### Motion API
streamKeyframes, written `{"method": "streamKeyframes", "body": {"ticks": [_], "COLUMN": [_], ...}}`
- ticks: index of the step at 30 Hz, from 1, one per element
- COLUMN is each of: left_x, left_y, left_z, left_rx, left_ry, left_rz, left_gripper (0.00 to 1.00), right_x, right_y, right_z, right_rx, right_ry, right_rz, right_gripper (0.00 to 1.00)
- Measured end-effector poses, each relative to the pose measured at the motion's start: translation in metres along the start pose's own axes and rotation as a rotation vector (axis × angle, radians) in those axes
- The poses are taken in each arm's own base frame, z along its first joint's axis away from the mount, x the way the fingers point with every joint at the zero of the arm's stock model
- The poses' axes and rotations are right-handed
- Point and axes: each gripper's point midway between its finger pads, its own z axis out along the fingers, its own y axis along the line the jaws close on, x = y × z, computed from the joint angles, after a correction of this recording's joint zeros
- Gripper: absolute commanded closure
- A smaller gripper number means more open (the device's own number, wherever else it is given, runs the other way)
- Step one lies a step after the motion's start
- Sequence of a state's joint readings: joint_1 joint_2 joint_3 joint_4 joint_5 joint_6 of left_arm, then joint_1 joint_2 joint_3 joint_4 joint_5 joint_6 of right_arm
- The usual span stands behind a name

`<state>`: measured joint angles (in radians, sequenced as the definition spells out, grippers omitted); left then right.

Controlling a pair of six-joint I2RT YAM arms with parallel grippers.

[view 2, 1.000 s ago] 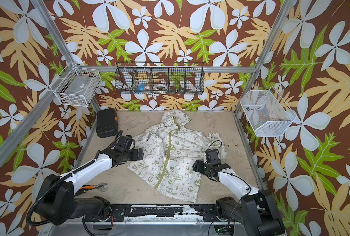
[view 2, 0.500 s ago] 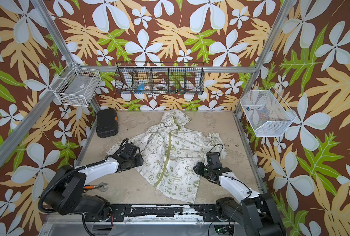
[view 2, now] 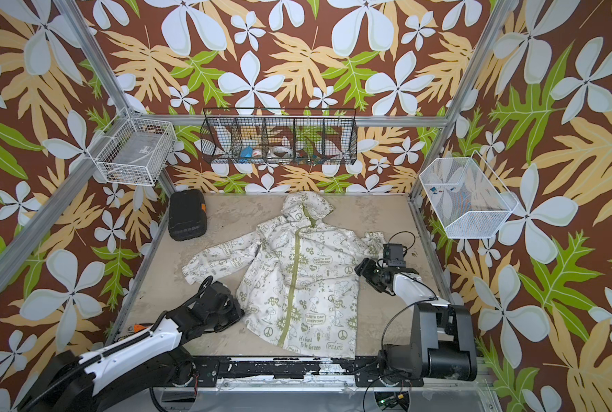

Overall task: Unzip the jacket
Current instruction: Flatten out the jacket at the center of the board.

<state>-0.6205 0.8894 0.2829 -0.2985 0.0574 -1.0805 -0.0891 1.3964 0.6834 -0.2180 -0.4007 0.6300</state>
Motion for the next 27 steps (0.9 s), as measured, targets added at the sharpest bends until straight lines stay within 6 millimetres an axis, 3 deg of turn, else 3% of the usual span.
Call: {"method": "streamKeyframes", "body": {"ticks": [2, 4, 6, 12, 13, 14, 18, 22, 24, 27], "left_x": [0.000, -0.001, -0.005, -0.034, -0.041, -0.047, -0.068, -0.083, -0.089, -0.098], "left_y": [0.000, -0.003, -0.009, -0.039, -0.048, -0.058, -0.100, -0.144, -0.164, -0.182], "left_z": [-0.009, -0.016, -0.023, -0.032, -0.032, -0.031, -0.020, 0.001, 0.011, 0.027], "left_rx": [-0.017, -0.029, -0.044, -0.110, -0.117, -0.116, -0.088, -0.041, -0.018, -0.013], "left_ry": [-0.003, -0.006, -0.015, -0.083, -0.093, -0.103, -0.134, -0.128, -0.129, -0.133], "left_rz": [-0.019, -0.020, -0.009, 0.122, 0.162, 0.197, 0.322, 0.435, 0.480, 0.536], "left_gripper": [0.97, 0.72, 0.54, 0.30, 0.21, 0.02, 0.00, 0.04, 0.06, 0.09], "right_x": [-0.018, -0.034, -0.045, -0.061, -0.065, -0.068, -0.084, -0.090, -0.082, -0.048], "right_y": [0.014, 0.022, 0.025, 0.003, -0.001, -0.004, 0.003, 0.040, 0.068, 0.103], "right_z": [-0.002, -0.004, -0.004, 0.007, 0.009, 0.011, 0.022, 0.048, 0.065, 0.085], "right_rx": [-0.024, -0.028, -0.012, 0.135, 0.161, 0.182, 0.169, 0.046, -0.025, -0.127], "right_ry": [-0.023, -0.048, -0.065, -0.068, -0.072, -0.076, -0.088, -0.043, 0.012, 0.121], "right_rz": [-0.031, -0.063, -0.092, -0.158, -0.170, -0.190, -0.247, -0.333, -0.403, -0.491], "right_gripper": [0.25, 0.22, 0.22, 0.26, 0.26, 0.27, 0.28, 0.28, 0.27, 0.23]}}
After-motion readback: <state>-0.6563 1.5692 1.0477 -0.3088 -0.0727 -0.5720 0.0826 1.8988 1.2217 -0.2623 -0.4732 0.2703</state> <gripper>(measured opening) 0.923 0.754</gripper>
